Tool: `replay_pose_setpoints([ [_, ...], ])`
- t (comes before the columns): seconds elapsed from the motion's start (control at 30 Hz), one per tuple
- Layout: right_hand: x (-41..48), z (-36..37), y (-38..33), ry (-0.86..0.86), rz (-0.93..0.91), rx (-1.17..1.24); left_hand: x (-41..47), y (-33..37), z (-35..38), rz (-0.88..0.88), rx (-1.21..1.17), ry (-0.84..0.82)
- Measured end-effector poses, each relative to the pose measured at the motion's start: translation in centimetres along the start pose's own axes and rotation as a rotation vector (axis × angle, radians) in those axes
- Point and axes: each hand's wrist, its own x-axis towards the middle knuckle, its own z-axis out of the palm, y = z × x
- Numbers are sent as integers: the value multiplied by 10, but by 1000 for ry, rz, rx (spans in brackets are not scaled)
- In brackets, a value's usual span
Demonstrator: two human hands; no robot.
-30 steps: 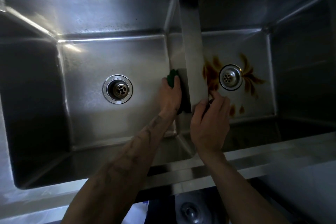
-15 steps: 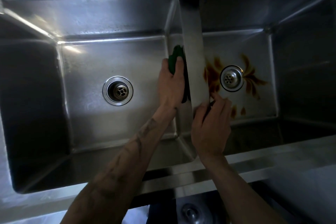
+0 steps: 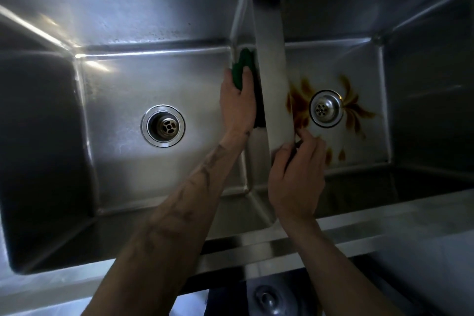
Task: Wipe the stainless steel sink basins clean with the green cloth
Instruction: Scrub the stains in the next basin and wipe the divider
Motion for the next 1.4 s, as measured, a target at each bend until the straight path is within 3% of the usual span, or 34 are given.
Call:
replay_pose_setpoints([
  [0.1,0,-1,-1,1,-1,-1,12,-2,-1,-163,109,-85],
  [0.3,0,-1,-1,16,-3,-9,20,41,-4,153,-44,-8],
  [0.47,-1,-1,-1,1,6,3,44,34,1,-69,32,-77],
  [0.67,0,-1,-1,2,2,-3,45,50,-3,131,-84,-45],
  [0.87,0,-1,0,0,-4,-3,66,52,1,-64,-7,-74],
  [1.07,0,0,1,2,-7,-8,66,57,2,130,-64,-42],
  [1.27,1,0,1,2,-16,-23,109,30,14,-53,128,-82],
  [1.4,1,1,3,7,-35,-24,111,1,10,-83,183,-187],
])
